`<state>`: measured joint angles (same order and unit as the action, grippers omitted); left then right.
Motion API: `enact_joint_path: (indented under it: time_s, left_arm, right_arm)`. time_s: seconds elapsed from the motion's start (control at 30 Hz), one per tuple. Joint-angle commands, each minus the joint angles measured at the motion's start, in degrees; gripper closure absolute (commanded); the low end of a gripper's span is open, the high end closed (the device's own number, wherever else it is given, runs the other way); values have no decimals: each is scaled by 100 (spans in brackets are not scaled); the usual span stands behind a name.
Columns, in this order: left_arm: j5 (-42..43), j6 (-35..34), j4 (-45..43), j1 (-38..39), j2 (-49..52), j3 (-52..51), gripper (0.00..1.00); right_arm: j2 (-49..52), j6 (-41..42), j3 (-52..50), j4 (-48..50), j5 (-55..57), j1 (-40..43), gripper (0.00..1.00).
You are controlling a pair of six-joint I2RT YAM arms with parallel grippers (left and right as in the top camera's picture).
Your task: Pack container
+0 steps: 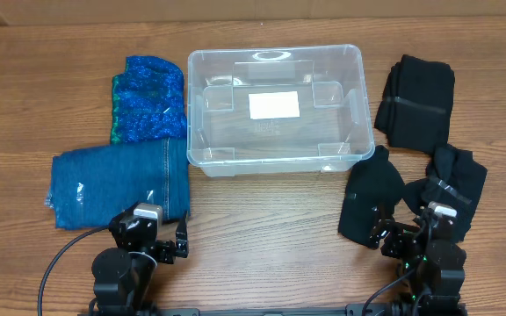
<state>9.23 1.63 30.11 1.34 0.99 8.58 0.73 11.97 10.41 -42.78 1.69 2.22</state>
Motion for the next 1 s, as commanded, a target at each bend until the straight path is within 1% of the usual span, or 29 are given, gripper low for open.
enact_joint_path:
  time_s: [0.0, 0.57, 0.6, 0.67, 0.7, 0.73, 0.8, 0.83, 0.87, 0.9, 0.93, 0.97]
  left_arm:
    - [-42, -76, -33, -48, -74, -37, 0]
    - [-2, -98, -42, -48, -74, -37, 0]
    - [271, -260, -101, -48, -74, -22, 0]
    - [295, -721, -81, -48, -48, 162, 0]
    - [149, -844, -48, -48, 103, 376, 0]
    - [-101, -1047, 4, -48, 363, 623, 0]
    - [-431, -1198, 155, -48, 1563, 1521, 0]
    - [-476, -1191, 297, -48, 2511, 2203, 0]
    - [-313, -1193, 350, -48, 3399, 2885, 0]
    - [87, -1191, 389, -46, 3947, 3346, 0]
    - [227, -1176, 535, -48, 4572, 3877, 0]
    - [175, -1027, 726, -85, 5139, 4356, 0]
  right_arm:
    - [-57, -2, -98, 33, 9, -7, 1]
    - [-57, -2, -98, 33, 9, -7, 0]
    - [-57, -2, -98, 33, 9, -7, 0]
    - [-57, -2, -98, 33, 9, -7, 0]
    - [-57, -2, -98, 33, 9, -7, 0]
    - [-57, -2, -98, 33, 9, -7, 0]
    - [-57, -2, -98, 33, 9, -7, 0]
    - [-57, -2, -98, 33, 9, -7, 0]
    - [-57, -2, -98, 33, 9, -7, 0]
    - [-57, -2, -98, 33, 9, -7, 0]
    - [-57, -2, -98, 33, 9, -7, 0]
    - [-57, -2, -98, 33, 9, -7, 0]
